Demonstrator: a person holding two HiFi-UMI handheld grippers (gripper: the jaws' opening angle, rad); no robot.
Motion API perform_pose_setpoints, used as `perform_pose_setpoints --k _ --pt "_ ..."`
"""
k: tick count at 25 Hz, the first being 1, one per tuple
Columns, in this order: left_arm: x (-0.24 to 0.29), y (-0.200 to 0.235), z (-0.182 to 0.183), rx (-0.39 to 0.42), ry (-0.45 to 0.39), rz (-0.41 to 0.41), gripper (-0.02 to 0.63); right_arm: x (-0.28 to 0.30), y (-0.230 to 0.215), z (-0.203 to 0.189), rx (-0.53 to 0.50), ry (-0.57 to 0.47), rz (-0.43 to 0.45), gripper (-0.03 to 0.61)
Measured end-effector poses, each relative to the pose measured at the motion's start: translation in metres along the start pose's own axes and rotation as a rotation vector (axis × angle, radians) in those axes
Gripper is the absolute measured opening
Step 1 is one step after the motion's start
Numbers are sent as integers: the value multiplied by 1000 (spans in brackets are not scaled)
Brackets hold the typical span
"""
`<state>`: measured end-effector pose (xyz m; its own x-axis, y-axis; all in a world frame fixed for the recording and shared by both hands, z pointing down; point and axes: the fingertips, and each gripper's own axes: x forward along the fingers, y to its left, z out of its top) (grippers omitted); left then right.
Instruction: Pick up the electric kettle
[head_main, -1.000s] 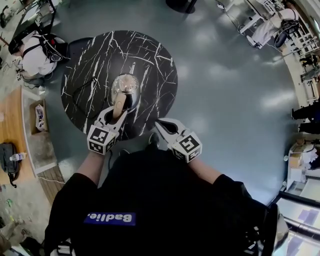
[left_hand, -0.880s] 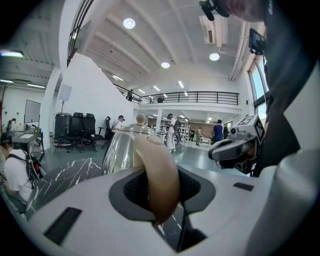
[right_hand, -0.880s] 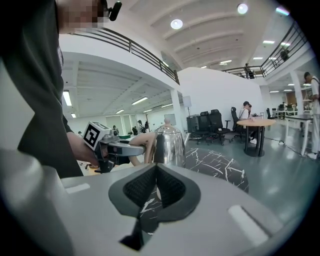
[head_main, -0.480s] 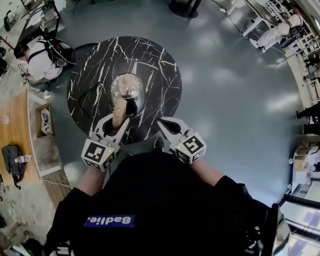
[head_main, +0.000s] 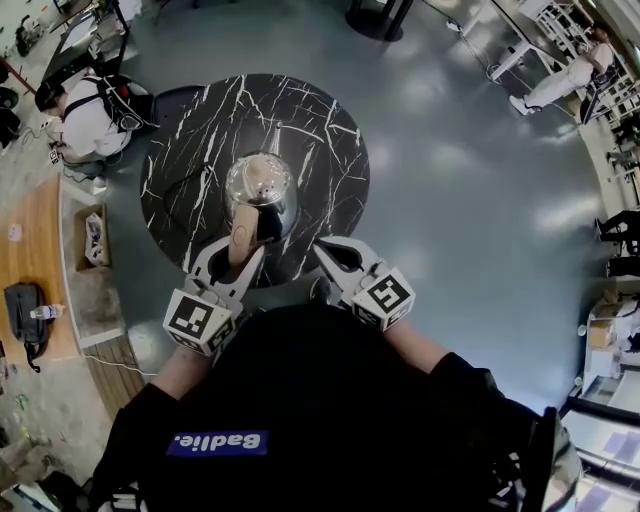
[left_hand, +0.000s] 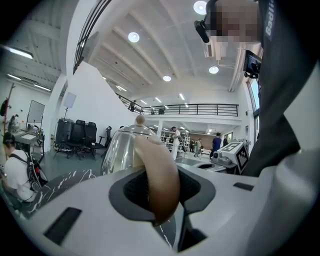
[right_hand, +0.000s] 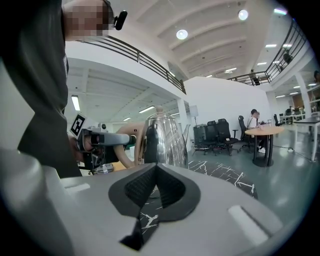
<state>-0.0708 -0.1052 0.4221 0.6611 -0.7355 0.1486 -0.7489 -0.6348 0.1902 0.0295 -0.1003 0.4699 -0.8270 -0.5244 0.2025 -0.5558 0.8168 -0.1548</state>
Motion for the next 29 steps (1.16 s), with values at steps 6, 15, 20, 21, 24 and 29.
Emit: perform_pose_setpoints --k 6,15,20,21,24,29 --pt "-4 -1 -11 -5 10 6 107 1 10 2 -18 2 24 2" --pt "-6 -3 -10 -2 5 10 107 -1 13 3 -18 -1 27 2" --pt "-7 -5 -11 0 1 13 107 -5 13 1 -20 -1 20 2" --pt "-7 -5 -12 0 1 14 107 -6 12 0 -22 -2 19 2" --pt "-7 -6 -13 -2 4 15 107 -8 12 -1 -19 -3 15 2" --pt "-5 -7 -13 -5 3 18 107 -10 9 -3 -17 6 12 2"
